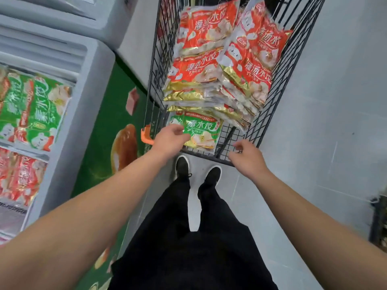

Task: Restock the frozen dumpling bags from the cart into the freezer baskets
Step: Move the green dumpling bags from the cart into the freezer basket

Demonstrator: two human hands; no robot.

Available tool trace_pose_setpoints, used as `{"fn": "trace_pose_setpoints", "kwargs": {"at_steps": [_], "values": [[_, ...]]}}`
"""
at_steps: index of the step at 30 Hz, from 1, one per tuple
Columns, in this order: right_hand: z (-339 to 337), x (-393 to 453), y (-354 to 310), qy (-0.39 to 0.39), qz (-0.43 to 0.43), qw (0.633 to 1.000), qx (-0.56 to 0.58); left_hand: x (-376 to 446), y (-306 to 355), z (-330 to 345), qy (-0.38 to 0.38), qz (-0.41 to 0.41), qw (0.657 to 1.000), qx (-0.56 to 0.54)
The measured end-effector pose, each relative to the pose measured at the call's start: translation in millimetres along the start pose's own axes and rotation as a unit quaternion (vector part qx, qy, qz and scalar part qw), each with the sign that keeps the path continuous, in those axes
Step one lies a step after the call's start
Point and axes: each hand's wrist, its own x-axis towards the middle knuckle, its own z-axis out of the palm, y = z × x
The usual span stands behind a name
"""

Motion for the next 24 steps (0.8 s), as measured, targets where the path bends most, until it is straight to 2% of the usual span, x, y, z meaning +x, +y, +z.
{"fn": "trace_pose_setpoints", "kwargs": {"at_steps": [5, 11, 19, 24], "values": [[21, 39, -8, -0.022, 0.020, 0.999, 0.024, 40, -9, 12, -0.007, -0.022, 1.000, 0.013], [53, 101, -4, -0.009, 0.078, 0.996, 0.035, 100, -21, 24, -0.029, -0.067, 0.997, 0.013], [105, 184, 14, -0.056, 0.216, 0.971, 0.086, 176, -41, 29, -0.059, -0.110, 0.992, 0.034], [130, 219, 24, -0.006, 0.282, 0.951, 0.131, 209, -59, 35, -0.056, -0.136, 0.988, 0.049]]}}
